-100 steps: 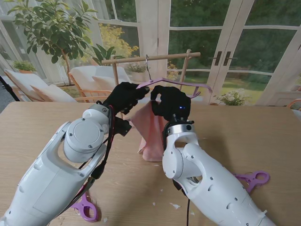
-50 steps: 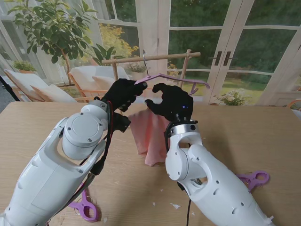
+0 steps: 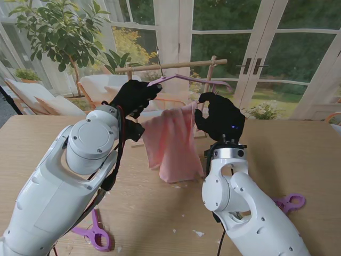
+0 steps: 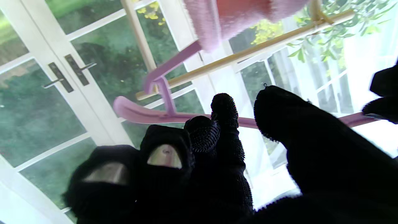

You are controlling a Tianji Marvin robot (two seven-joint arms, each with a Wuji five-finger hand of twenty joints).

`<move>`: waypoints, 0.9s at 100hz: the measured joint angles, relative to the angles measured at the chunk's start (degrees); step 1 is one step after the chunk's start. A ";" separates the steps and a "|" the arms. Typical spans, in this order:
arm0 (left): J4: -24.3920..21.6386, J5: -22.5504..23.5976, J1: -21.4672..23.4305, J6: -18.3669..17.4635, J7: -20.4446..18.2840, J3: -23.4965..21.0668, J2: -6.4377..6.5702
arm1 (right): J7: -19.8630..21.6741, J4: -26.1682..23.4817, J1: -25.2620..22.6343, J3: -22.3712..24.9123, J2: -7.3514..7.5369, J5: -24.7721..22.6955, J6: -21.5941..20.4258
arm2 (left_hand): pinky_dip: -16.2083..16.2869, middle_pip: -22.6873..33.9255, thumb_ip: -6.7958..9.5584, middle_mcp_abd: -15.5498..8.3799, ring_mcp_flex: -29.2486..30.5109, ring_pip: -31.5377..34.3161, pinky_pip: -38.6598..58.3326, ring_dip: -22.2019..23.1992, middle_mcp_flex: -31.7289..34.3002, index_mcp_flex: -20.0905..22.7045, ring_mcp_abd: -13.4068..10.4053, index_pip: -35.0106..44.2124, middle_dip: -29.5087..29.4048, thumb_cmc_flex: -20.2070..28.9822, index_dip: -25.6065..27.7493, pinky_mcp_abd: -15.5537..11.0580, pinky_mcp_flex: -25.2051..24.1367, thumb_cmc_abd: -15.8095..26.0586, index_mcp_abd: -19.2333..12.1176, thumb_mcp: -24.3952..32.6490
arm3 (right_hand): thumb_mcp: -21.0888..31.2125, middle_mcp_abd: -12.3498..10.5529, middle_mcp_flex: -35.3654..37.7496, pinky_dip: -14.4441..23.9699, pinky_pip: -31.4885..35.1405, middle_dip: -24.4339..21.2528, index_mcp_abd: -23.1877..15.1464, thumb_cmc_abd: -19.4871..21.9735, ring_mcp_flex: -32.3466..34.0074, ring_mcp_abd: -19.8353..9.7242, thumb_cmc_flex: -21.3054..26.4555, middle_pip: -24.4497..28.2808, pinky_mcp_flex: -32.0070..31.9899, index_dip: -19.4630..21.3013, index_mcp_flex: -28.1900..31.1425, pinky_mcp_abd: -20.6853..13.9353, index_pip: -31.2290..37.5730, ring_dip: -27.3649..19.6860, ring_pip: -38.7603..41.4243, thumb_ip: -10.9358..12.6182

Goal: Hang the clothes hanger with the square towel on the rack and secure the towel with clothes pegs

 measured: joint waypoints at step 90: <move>-2.45 -1.81 0.91 0.56 0.30 -1.17 0.04 | -1.64 13.62 5.52 -1.40 -2.15 13.42 -2.50 | 0.00 0.01 0.00 0.02 0.00 0.00 0.00 0.00 0.00 0.00 0.00 0.00 0.00 0.00 0.01 0.00 0.00 0.00 0.00 0.00 | -7.86 2.27 -5.05 -0.04 0.00 -1.15 0.45 1.62 -5.99 2.90 -4.61 -1.16 -6.10 -4.72 -2.23 1.66 -3.60 1.41 -3.61 0.02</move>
